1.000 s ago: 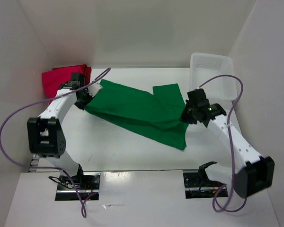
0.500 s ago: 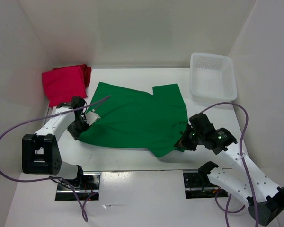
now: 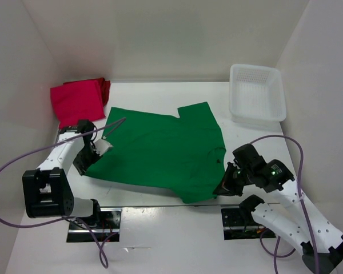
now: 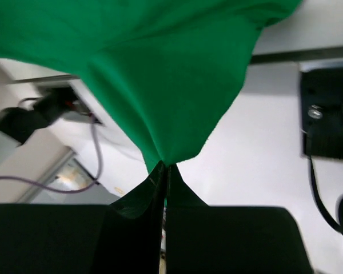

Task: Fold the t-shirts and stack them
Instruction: Fold the flattened tshirt in 1/3 of the way

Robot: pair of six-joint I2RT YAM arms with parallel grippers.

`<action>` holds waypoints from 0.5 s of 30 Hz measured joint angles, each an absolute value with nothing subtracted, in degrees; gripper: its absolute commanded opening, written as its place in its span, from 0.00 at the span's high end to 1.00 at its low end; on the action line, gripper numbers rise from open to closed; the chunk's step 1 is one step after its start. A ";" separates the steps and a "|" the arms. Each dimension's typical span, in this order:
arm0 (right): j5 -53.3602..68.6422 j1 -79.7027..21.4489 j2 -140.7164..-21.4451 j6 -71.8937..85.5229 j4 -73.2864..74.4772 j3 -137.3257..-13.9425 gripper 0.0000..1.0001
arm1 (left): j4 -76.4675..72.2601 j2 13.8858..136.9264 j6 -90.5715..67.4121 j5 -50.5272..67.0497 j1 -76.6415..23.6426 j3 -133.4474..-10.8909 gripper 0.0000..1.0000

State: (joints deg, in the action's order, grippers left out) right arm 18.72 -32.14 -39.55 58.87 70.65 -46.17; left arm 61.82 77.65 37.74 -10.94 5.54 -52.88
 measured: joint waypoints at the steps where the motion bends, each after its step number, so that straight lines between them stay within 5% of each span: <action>1: 18.83 -32.16 -40.66 58.33 71.26 -46.24 1.00 | 61.89 78.26 37.76 -10.94 5.52 -52.88 1.00; 15: 0.16 -19.73 -80.73 39.05 59.07 -65.30 1.00 | 59.57 100.57 38.39 -8.56 4.62 -77.58 1.00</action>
State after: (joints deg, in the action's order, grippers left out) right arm 0.16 -19.73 -80.73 39.05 59.07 -65.30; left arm 59.57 100.57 38.39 -8.56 4.62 -77.58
